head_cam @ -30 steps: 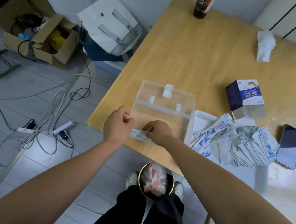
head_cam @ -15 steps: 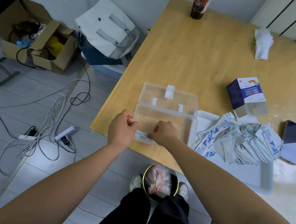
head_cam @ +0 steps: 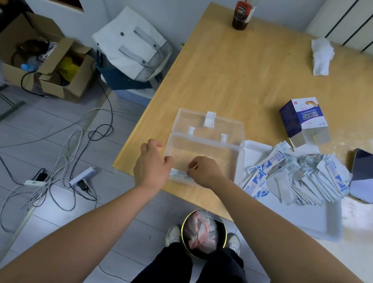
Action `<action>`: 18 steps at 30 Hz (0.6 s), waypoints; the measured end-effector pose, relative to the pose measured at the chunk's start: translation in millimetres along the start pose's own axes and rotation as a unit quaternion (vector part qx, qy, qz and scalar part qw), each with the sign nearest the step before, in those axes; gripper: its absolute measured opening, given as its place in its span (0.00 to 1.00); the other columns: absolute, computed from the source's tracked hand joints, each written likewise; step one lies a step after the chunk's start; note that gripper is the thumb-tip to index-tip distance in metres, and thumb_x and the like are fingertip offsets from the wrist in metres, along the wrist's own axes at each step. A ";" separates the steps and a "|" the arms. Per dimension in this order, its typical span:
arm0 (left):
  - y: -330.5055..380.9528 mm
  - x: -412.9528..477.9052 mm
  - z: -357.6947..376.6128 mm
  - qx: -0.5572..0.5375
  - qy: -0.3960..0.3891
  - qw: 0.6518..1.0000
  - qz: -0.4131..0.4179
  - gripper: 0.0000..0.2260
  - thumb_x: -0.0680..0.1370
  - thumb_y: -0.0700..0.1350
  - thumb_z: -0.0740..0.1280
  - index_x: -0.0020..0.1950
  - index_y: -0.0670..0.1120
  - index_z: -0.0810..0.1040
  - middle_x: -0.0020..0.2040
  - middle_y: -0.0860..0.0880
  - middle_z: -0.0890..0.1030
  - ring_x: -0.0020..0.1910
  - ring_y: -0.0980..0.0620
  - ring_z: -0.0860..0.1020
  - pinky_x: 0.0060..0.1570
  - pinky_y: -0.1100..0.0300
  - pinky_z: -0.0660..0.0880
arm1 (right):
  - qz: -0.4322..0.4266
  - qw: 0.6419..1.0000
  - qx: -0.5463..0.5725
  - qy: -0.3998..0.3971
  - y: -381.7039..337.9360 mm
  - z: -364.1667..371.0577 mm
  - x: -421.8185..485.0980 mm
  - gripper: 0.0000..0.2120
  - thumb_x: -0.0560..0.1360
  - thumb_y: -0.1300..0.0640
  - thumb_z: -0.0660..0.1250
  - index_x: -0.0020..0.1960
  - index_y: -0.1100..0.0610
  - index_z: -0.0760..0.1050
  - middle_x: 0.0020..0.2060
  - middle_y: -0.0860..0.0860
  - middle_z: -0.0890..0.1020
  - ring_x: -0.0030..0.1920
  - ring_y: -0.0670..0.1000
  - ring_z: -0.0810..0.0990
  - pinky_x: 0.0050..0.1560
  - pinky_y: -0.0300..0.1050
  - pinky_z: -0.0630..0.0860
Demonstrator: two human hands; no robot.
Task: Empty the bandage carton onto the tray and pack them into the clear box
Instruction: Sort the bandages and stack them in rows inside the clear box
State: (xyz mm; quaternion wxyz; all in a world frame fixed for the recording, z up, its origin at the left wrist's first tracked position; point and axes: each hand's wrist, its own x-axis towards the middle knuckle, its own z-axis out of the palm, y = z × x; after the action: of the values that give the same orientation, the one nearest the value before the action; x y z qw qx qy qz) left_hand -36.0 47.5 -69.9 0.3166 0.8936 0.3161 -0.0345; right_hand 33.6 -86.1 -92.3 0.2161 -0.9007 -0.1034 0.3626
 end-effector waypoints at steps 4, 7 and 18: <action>15.0 -10.7 -2.7 0.052 0.041 0.992 0.105 0.14 0.76 0.44 0.64 0.61 0.46 0.71 0.57 0.48 0.71 0.37 0.50 0.74 0.31 0.59 0.66 | -0.072 0.995 0.067 0.024 8.0 -11.4 -14.4 0.10 0.77 0.57 0.63 0.57 0.56 0.78 0.52 0.52 0.81 0.50 0.51 0.78 0.50 0.42 0.74; 35.6 -20.7 6.2 0.051 -0.031 0.978 0.200 0.05 0.77 0.43 0.62 0.50 0.49 0.77 0.52 0.52 0.74 0.42 0.52 0.77 0.36 0.57 0.71 | -0.109 0.980 0.157 0.051 19.7 -30.0 -30.4 0.08 0.77 0.61 0.63 0.50 0.57 0.80 0.42 0.52 0.83 0.41 0.49 0.79 0.47 0.44 0.77; 134.7 -52.2 72.8 -0.001 -0.232 0.935 0.268 0.06 0.76 0.41 0.62 0.48 0.48 0.78 0.39 0.51 0.80 0.34 0.52 0.75 0.37 0.57 0.71 | 0.072 0.960 0.195 0.188 170.0 -94.5 -79.2 0.08 0.76 0.64 0.62 0.45 0.57 0.79 0.35 0.52 0.81 0.31 0.49 0.78 0.38 0.43 0.77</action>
State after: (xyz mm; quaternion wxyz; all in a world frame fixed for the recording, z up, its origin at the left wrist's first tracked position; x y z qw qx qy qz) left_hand 11.5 -104.4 -41.0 0.3796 0.9119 -0.0173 -0.1549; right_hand 47.9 -293.5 -62.1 0.3768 -0.8979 0.0767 0.2142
